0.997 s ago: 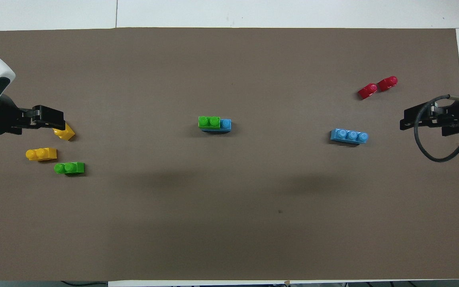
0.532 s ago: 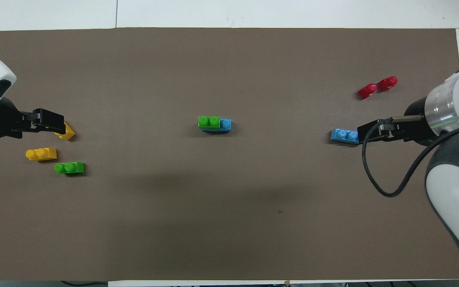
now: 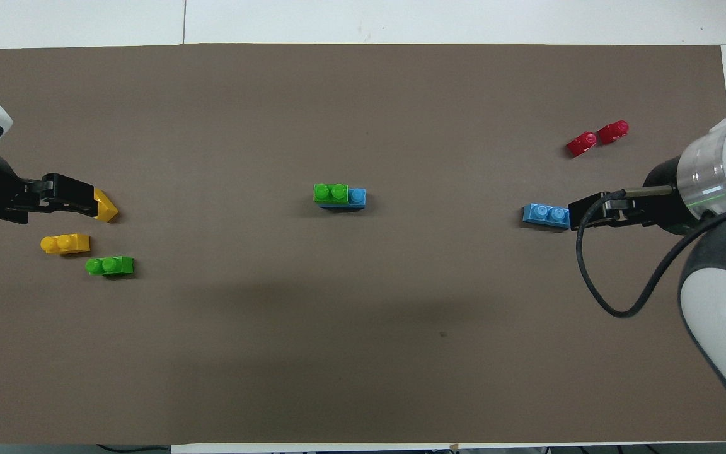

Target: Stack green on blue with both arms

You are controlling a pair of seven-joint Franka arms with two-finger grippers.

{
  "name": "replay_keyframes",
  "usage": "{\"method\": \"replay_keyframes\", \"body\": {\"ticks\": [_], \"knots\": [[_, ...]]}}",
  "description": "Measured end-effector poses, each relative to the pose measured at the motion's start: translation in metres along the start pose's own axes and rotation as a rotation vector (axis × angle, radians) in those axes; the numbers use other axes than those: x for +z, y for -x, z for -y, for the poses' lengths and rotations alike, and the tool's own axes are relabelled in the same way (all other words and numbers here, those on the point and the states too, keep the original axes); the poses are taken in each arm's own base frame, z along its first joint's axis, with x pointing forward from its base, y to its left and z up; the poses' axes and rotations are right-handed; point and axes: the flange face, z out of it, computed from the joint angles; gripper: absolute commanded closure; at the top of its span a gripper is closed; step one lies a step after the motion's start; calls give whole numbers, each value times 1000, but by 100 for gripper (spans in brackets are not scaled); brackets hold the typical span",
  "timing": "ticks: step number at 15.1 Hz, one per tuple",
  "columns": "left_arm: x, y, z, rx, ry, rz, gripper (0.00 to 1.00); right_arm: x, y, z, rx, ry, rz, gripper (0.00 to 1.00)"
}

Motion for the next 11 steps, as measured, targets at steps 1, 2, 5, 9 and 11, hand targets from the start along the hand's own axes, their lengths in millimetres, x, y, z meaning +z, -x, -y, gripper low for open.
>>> {"method": "replay_keyframes", "body": {"ticks": [1, 2, 5, 9, 11], "knots": [[0, 0, 0, 0, 0, 0, 0, -1, 1, -4, 4, -3, 7, 2], [0, 0, 0, 0, 0, 1, 0, -3, 1, -12, 18, -8, 10, 2], [0, 0, 0, 1, 0, 2, 0, -6, 0, -38, 60, -16, 15, 6], [0, 0, -1, 4, 0, 2, 0, -2, -2, -41, 64, -17, 30, 9], [0, 0, -1, 4, 0, 2, 0, 1, -6, -47, 73, -14, 39, 9]]}}
